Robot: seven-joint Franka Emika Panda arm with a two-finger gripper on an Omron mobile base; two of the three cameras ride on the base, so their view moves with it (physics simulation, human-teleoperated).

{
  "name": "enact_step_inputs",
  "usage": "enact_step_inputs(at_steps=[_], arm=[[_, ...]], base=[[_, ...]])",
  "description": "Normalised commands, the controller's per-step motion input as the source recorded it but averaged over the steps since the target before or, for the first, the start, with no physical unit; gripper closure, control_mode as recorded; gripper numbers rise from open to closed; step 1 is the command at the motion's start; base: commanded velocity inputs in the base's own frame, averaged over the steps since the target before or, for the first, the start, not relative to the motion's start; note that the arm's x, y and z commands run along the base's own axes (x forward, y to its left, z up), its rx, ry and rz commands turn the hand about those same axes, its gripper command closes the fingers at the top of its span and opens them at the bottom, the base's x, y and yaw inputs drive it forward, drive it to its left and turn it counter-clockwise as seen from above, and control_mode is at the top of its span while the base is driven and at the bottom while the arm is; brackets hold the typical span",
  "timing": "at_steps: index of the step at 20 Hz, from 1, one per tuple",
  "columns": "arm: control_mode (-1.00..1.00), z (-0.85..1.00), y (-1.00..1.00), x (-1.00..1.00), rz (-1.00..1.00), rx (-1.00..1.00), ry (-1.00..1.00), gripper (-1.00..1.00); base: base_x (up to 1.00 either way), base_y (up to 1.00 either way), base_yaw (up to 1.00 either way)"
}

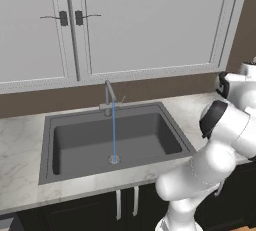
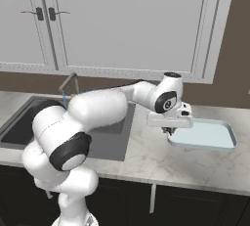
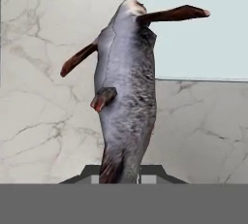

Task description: Take the fish out of the fridge, briefly rinse it in the sink, and place it on the tray next to the sink.

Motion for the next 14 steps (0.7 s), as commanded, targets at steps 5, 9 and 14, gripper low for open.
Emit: enact_step_inputs(at_steps=[5,9,14], arm=[[-1.00,-0.06,-0.74,0.63,-0.04,0.00,0.02,1.00],[-1.00,-0.34,-0.84,0.59,0.00,-0.01,0.00,1.00],[-1.00,-0.60,-0.98,0.80,0.00,0.00,-0.01,1.00]], base=[[0.00,0.00,0.00],[0.00,0.00,0.00],[0.00,0.00,0.00]])
